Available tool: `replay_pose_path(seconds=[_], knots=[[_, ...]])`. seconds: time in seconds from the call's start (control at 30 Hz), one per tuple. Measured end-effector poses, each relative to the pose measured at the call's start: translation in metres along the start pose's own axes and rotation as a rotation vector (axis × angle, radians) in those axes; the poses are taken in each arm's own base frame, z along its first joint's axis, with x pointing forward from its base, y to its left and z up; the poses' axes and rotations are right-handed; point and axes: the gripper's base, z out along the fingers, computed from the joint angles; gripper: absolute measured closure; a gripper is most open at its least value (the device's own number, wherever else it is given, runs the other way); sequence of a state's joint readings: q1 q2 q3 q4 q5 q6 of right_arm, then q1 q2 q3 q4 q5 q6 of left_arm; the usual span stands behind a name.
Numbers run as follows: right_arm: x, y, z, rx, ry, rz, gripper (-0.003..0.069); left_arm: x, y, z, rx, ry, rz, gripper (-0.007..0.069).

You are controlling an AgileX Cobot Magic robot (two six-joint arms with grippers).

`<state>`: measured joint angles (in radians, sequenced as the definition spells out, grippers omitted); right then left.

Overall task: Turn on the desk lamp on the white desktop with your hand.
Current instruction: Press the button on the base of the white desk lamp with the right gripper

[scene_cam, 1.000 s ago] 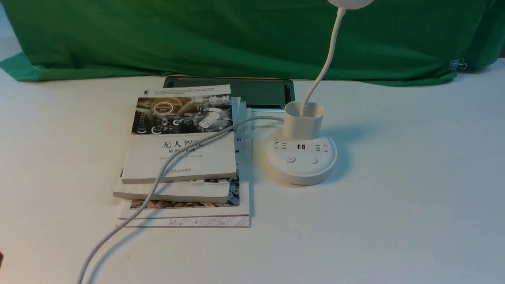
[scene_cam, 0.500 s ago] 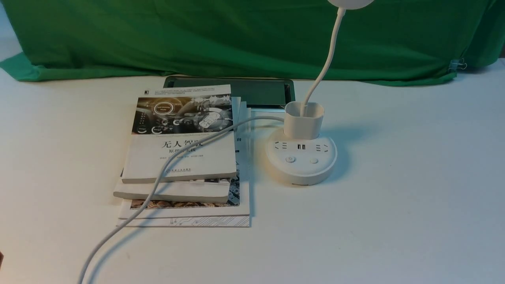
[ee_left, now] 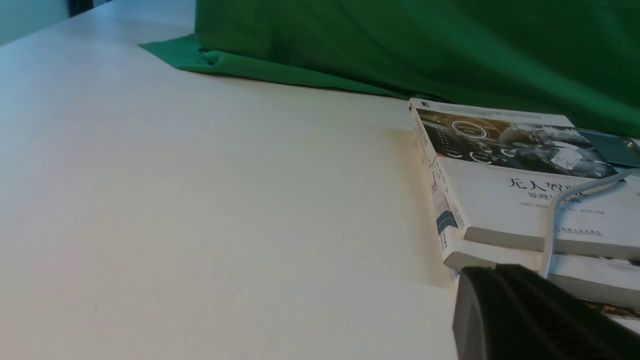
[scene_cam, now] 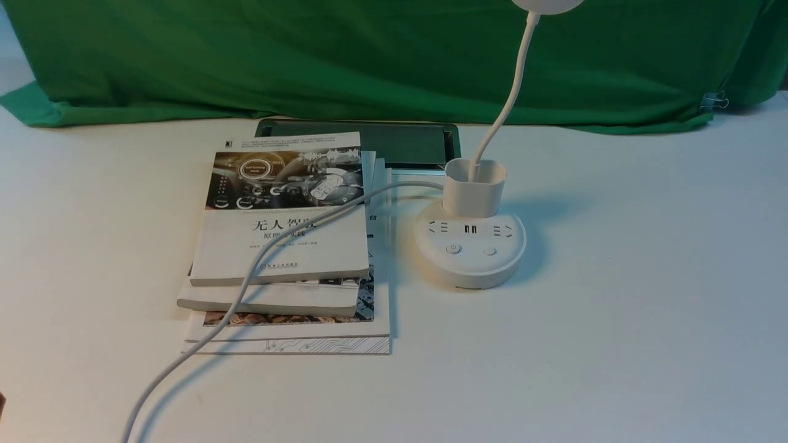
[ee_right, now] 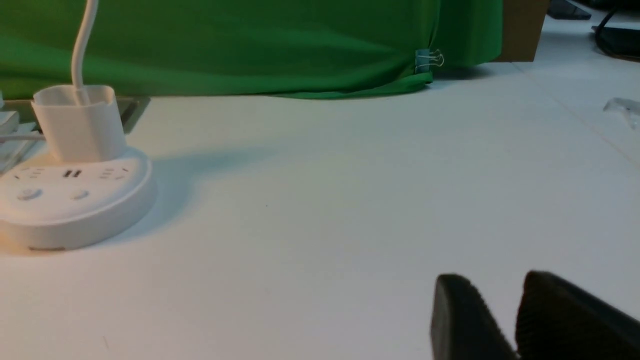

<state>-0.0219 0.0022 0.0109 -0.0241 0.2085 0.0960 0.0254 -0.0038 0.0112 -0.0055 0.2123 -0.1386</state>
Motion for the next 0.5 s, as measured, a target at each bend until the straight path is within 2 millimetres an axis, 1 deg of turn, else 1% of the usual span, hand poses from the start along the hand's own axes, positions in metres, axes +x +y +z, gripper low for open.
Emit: replay_pose_path(seconds=[0.03,0.07,0.17,0.2,0.23,0.27,0.3,0.37,0.5], knots=[[-0.001,0.001,0.0,-0.007,-0.015,0.067,0.0418,0.0,0.0,0.0,0.0,0.0,0.0,0.0603],[-0.001,0.001,0.0,-0.007,-0.015,0.067,0.0418,0.0,0.0,0.0,0.0,0.0,0.0,0.0603],[-0.01,0.003,-0.001,-0.064,-0.097,0.61,0.0418,0.0,0.0,0.0,-0.001,0.0,0.005,0.0603],[-0.011,0.003,-0.001,-0.075,-0.107,0.708,0.0418,0.0,0.0,0.0,-0.001,0.0,0.005,0.0603],[-0.013,0.003,-0.001,-0.091,-0.122,0.854,0.0418,0.0,0.0,0.0,0.0,0.0,0.0,0.0603],[-0.014,0.003,-0.001,-0.098,-0.128,0.92,0.0418,0.0,0.0,0.0,0.0,0.0,0.0,0.0603],[-0.014,0.003,-0.001,-0.103,-0.129,0.967,0.0418,0.0,0.0,0.0,0.0,0.0,0.0,0.0603],[-0.014,0.003,-0.001,-0.104,-0.129,0.979,0.0418,0.0,0.0,0.0,-0.001,0.0,0.005,0.0603],[-0.015,0.002,-0.001,-0.096,-0.138,0.889,0.0418,0.0,0.0,0.0,-0.001,0.0,0.006,0.0603]])
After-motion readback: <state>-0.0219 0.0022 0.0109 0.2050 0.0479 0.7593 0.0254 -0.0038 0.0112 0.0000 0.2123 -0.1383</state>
